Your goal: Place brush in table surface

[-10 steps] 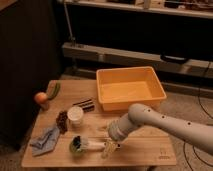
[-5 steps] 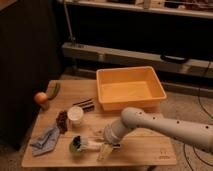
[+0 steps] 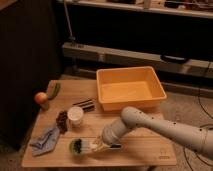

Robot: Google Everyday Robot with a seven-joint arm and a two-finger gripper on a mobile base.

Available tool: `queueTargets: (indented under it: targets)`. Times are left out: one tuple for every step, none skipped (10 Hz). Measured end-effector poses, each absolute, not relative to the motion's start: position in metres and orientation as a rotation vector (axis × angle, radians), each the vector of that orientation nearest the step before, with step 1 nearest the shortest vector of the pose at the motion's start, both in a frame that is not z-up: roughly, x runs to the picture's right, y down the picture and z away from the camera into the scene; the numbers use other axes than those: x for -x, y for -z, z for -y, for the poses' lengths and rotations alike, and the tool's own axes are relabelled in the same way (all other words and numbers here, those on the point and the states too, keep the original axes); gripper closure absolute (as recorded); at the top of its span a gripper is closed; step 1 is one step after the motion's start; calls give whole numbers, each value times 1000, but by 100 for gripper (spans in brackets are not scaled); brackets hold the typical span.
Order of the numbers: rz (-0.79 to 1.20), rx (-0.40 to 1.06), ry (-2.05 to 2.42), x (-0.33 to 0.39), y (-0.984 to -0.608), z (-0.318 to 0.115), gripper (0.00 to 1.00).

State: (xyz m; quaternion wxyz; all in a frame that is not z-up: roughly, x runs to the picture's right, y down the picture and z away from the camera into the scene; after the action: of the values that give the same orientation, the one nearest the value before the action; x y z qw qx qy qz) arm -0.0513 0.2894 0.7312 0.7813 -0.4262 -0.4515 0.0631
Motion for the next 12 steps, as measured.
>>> queueTargets:
  targets:
    - [1045,919,-156,46,-723,-280,94]
    - [1074,907,-164,37,-710,-262,100]
    - [1069,887,-154,28,-697,-243,100]
    - [1049,865,-147,16,-683,-221,100]
    - [1022,845,-139,6,-671,-203,100]
    - [961,814,-123,-12,-657,-175,100]
    - [908,790,-112,-25,-653,-156,100]
    - [825,756,-96,-45,-650,-131,100]
    - [763,730,-91,-59,-653,-115,100]
    - [717,707,-89,-70,-654,-102,100]
    - [660,676,-93,-85,-649,-84,100]
    - [626,655,-99,-96,-640,-72,100]
